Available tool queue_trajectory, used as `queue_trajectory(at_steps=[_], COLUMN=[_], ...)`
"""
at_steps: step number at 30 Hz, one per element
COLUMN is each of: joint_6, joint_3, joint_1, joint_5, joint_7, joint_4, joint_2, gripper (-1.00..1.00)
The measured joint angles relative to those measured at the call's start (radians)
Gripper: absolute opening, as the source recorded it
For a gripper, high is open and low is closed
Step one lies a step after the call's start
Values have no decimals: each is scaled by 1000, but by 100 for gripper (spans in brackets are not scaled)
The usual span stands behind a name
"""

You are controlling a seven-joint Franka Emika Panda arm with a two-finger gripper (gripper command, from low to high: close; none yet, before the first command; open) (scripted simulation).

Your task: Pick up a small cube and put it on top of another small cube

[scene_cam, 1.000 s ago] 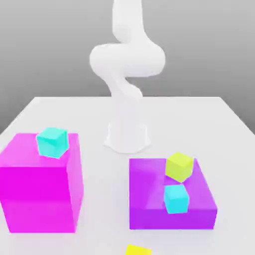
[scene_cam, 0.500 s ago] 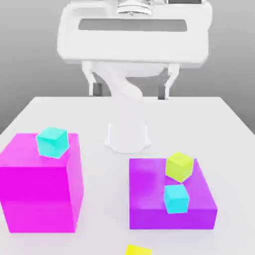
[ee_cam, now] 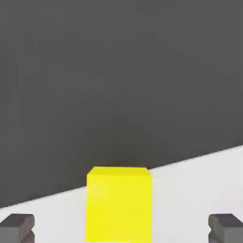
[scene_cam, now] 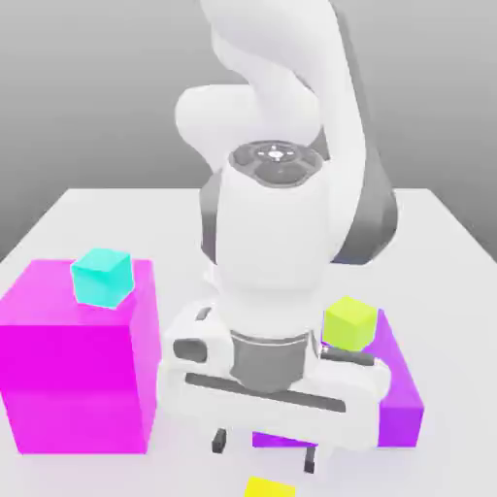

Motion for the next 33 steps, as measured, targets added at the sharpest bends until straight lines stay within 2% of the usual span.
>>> queue_trajectory(at_steps=[3,4,12,16,33], joint_6=[80,99,81,-25,-496], joint_3=[-16,-20,-15,-10,-162], joint_1=[14,17,12,0,-186], joint_5=[-10,-14,-10,8,2], joint_7=[10,13,11,-1,22], joint_4=[20,25,20,-8,-146], joint_2=[109,133,109,-25,-635], gripper=[0,-100,-100,-100,-100])
